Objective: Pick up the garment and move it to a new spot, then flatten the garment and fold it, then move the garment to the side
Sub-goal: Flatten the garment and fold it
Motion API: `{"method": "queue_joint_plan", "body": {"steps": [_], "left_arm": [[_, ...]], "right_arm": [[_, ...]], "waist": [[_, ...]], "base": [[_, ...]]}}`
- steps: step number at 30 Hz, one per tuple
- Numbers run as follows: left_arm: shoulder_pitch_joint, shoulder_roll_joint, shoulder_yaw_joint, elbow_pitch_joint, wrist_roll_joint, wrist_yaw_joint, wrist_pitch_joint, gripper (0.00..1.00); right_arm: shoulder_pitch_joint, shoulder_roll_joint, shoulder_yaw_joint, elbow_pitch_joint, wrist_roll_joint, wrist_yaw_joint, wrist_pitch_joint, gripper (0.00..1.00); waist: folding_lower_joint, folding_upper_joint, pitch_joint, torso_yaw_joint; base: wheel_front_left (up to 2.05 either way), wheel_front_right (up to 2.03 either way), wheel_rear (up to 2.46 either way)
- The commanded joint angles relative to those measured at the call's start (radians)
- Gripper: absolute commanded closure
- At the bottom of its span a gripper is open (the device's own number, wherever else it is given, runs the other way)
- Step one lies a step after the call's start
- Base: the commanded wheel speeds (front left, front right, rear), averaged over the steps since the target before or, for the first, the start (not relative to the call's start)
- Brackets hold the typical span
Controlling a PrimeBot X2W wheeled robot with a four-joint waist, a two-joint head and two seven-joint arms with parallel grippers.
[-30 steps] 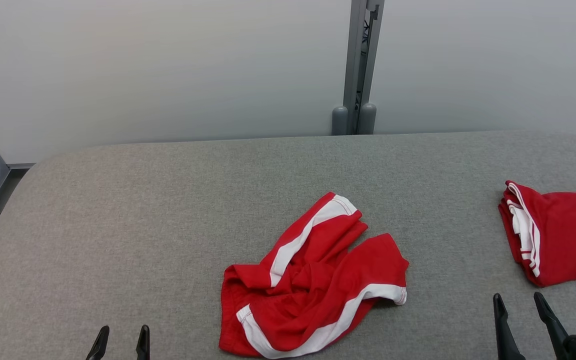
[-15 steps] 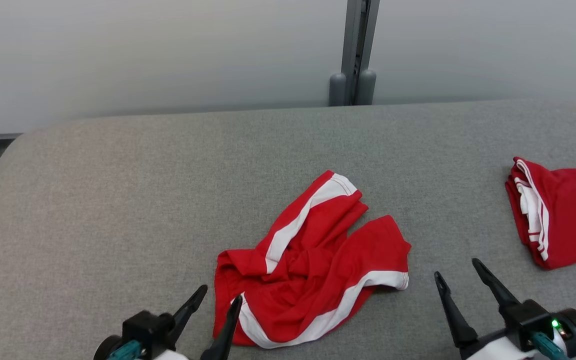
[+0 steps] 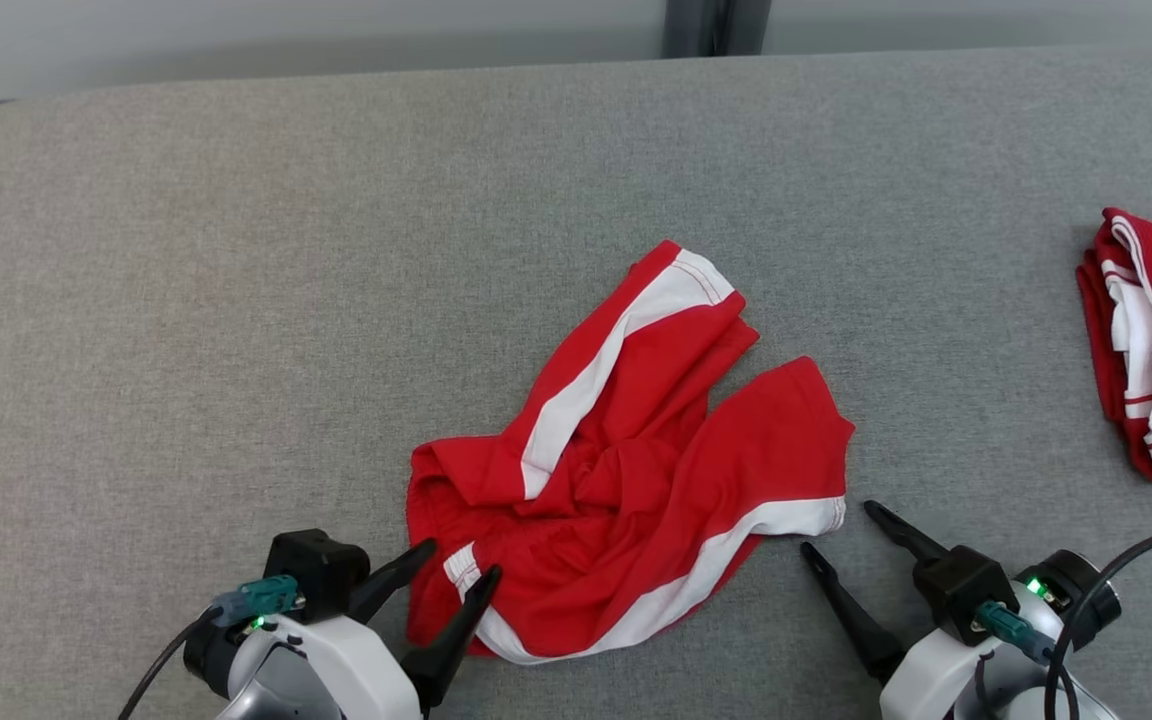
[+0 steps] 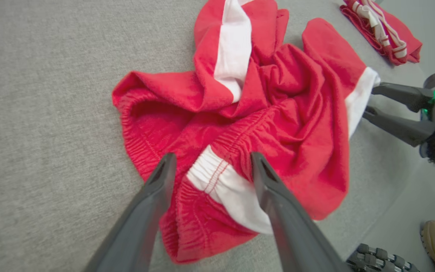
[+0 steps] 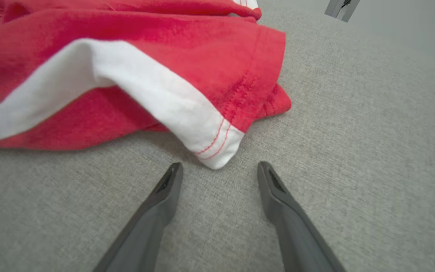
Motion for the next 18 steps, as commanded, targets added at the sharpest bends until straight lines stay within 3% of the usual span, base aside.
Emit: {"method": "queue_joint_plan", "body": {"steps": [1, 18], "left_arm": [[-0.010, 0.007, 0.007, -0.004, -0.009, 0.000, 0.002, 0.00], [-0.018, 0.037, -0.047, 0.001, -0.082, 0.000, 0.014, 0.00]], "right_arm": [[-0.010, -0.005, 0.007, 0.004, 0.008, 0.000, -0.008, 0.00], [-0.049, -0.002, 0.049, 0.015, 0.033, 0.000, -0.042, 0.00]], "waist": [[0.0000, 0.0000, 0.008, 0.001], [0.0000, 0.0000, 0.022, 0.002]], "base": [[0.00, 0.00, 0.00], [0.00, 0.00, 0.00]]}}
